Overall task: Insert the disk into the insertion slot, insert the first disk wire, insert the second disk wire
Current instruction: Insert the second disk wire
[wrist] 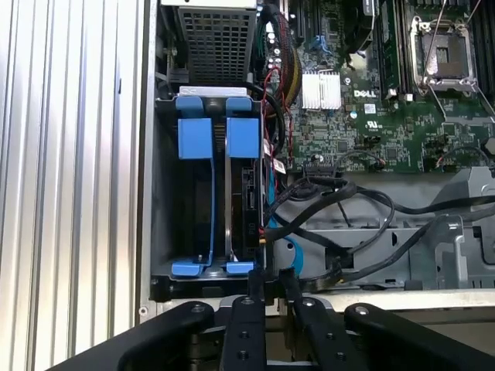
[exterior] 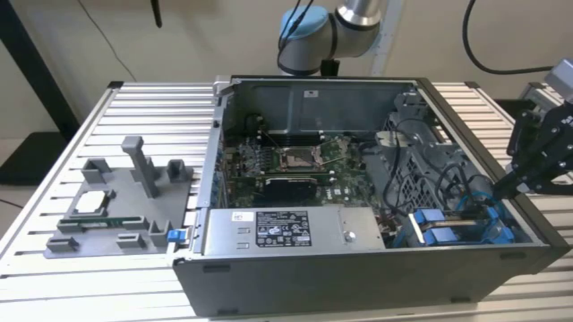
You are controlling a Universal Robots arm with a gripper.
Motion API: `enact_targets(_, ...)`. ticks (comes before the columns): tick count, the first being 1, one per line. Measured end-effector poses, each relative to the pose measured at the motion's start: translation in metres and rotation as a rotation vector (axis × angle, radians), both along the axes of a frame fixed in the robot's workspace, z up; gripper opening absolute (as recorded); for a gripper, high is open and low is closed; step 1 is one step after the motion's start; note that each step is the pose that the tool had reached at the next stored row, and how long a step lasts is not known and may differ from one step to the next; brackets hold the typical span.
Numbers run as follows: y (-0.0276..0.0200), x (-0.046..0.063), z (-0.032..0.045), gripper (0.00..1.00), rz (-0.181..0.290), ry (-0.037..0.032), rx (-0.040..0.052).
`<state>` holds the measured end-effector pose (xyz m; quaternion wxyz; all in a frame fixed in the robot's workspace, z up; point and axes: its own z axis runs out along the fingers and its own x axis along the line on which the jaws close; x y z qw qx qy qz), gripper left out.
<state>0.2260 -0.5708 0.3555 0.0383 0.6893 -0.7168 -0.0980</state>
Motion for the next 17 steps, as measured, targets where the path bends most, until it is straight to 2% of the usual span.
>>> enact_targets(14,0.0,0.0,0.0001,0.0,0.0,0.0004,0.0002)
enact_targets(17,0.0,-0.0005,0.0033,0.0,0.0,0.0015,0.0)
